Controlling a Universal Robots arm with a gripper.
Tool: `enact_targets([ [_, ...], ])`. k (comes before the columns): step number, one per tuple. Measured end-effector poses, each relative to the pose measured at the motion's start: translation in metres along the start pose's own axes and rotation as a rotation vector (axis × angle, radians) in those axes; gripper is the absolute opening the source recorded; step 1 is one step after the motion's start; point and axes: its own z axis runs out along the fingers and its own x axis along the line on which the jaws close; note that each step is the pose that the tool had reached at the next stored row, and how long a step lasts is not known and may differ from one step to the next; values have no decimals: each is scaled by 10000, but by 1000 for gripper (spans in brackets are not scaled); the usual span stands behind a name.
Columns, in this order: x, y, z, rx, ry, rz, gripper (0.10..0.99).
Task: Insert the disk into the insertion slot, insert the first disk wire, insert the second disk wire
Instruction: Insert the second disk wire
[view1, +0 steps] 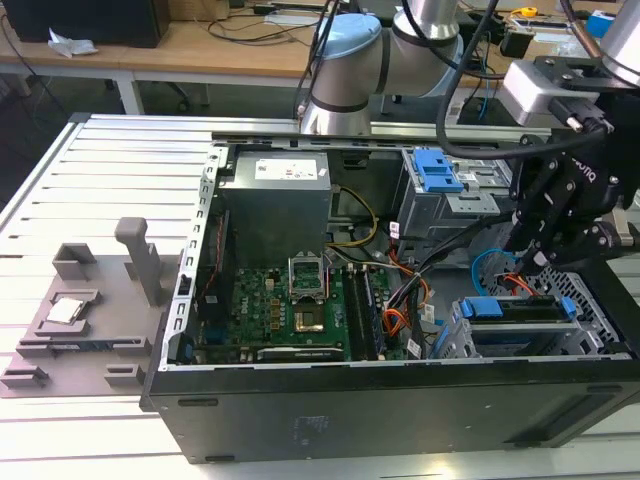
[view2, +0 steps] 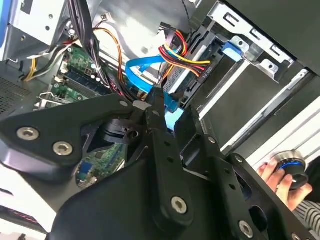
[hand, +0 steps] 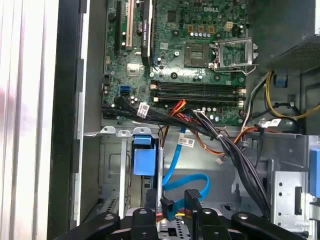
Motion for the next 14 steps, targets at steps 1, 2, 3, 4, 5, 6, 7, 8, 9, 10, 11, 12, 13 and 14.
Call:
enact_targets([
  [1,0,0,3,-6,95,-25,361],
  [2,1,0,3,-6,105,-25,361],
  [3,1,0,3,-6,106,-25,361],
  [4,1,0,3,-5,106,-25,361],
  [5,1,0,3,-6,106,-25,361],
  [6,0,0,2,-6,107,-26,361],
  [7,0,0,3,-6,107,-26,361],
  [8,0,0,3,-5,106,-26,345],
  [9,0,0,3,-6,106,-26,278],
  [10,0,0,3,-6,107,-27,216],
  [11,0,0,3,-6,106,-27,165],
  [12,0,0,3,-5,106,-27,165],
  [13,0,0,3,-5,106,-27,165],
  [14,0,0,3,-5,106,-27,165],
])
